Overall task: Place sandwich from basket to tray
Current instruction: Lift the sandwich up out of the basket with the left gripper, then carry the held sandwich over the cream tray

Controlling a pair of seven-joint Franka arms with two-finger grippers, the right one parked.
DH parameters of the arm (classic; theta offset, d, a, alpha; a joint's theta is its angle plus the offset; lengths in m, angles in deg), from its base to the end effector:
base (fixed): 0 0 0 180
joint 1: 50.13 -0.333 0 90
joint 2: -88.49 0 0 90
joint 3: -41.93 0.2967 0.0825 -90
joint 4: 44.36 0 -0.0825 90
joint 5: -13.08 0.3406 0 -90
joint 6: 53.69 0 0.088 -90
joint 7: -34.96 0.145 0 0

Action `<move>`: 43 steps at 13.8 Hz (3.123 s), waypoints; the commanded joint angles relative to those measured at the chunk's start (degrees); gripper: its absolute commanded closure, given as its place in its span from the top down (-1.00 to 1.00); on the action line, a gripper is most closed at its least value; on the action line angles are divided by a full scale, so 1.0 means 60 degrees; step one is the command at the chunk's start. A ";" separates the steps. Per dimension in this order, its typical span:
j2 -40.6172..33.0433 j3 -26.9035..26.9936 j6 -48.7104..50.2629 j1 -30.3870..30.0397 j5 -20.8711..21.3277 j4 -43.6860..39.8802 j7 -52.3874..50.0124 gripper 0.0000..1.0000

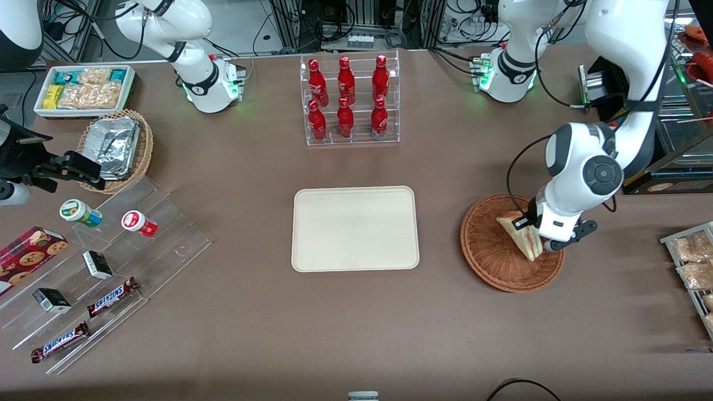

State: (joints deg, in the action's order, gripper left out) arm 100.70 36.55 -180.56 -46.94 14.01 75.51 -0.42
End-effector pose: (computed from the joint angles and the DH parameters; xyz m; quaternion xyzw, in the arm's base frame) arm 0.5203 -0.0772 0.2866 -0.9728 -0.2272 0.0431 0.0134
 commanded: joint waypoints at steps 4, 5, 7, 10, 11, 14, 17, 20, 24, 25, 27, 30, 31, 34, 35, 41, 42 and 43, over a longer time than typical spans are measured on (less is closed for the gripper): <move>-0.0936 -0.0376 0.2244 0.0084 0.0110 -0.0845 -0.0020 -1.00; -0.0936 -0.0552 0.2640 0.0084 0.0110 -0.1167 -0.0020 -1.00; -0.0950 -0.0990 0.3082 0.0084 0.0110 -0.1593 -0.0020 -1.00; -0.0921 -0.1737 0.3157 0.0084 0.0124 -0.1873 0.0009 -1.00; -0.0892 -0.1986 0.3142 0.0084 0.0139 -0.1960 0.0110 -1.00; -0.0848 -0.2602 0.3142 0.0099 0.0547 -0.2049 0.0331 -1.00; -0.0790 -0.3086 0.3113 0.0186 0.0608 -0.2049 0.0476 -1.00; -0.0790 -0.3102 0.3084 0.0581 0.0608 -0.2078 0.0901 -1.00; -0.0322 -0.3117 0.3083 0.1211 0.0593 -0.2546 0.1005 -1.00; -0.0132 -0.3117 0.3083 0.1357 0.0593 -0.2663 0.1005 -1.00; 0.0205 -0.3117 0.3011 0.1592 0.0593 -0.2868 0.1005 -1.00; 0.0922 -0.3102 0.3010 0.1885 0.0709 -0.3497 0.1005 -1.00; 0.1113 -0.3117 0.3010 0.1900 0.0797 -0.3615 0.0990 -1.00; 0.1786 -0.3102 0.2952 0.2076 0.0842 -0.4171 0.0859 -1.00; 0.2021 -0.3102 0.2879 0.2178 0.0857 -0.4333 0.0858 -1.00; 0.3032 -0.3044 0.2483 0.2252 0.1294 -0.4862 -0.0164 -1.00; 0.3193 -0.3044 0.2410 0.2252 0.1470 -0.4934 -0.0544 -1.00; 0.3369 -0.3058 0.2178 0.2266 0.1675 -0.5036 -0.0823 -1.00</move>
State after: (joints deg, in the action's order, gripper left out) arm 118.08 17.88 -166.65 -34.47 21.34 48.40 -1.22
